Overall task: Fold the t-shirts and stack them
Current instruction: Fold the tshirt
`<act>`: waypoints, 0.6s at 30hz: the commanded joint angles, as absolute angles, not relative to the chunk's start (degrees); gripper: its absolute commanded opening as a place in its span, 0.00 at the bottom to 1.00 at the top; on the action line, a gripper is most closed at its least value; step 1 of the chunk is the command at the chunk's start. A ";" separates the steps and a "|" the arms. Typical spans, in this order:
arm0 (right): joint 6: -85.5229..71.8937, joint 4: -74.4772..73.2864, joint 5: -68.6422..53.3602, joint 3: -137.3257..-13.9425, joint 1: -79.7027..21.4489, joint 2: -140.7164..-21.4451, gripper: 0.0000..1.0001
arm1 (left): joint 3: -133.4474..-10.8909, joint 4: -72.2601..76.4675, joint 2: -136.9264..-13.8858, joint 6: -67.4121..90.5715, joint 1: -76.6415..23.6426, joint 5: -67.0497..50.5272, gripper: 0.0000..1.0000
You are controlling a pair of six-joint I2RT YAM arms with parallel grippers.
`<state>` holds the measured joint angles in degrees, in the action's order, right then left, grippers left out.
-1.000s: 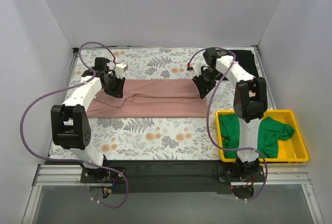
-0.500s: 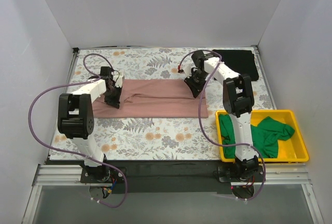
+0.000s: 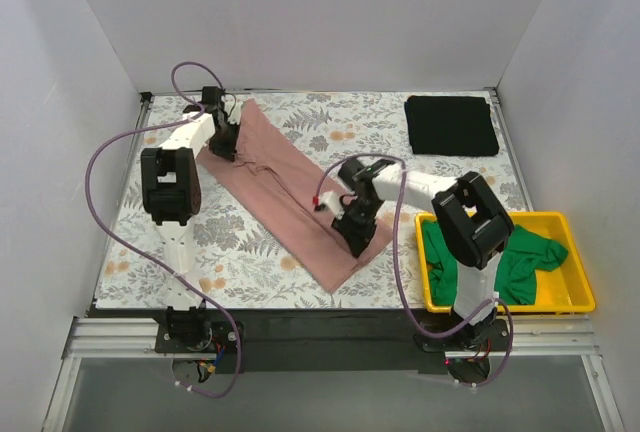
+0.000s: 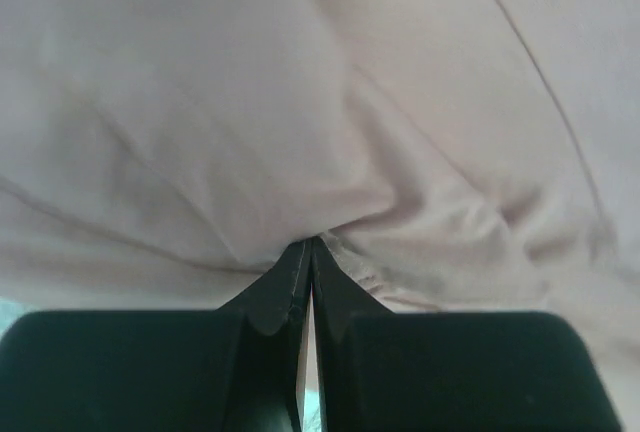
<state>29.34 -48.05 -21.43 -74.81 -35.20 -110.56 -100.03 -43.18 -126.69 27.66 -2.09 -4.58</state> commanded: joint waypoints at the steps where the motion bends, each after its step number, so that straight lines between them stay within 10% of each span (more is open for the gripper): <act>1: 28.13 -49.75 -35.75 -68.91 -44.38 -107.06 0.33 | -110.63 -44.12 -132.01 29.61 -7.01 -10.17 0.00; 18: 28.13 -49.22 -24.10 -83.06 -38.58 -114.34 0.29 | -95.72 -39.02 -117.16 33.93 -8.09 -9.76 0.00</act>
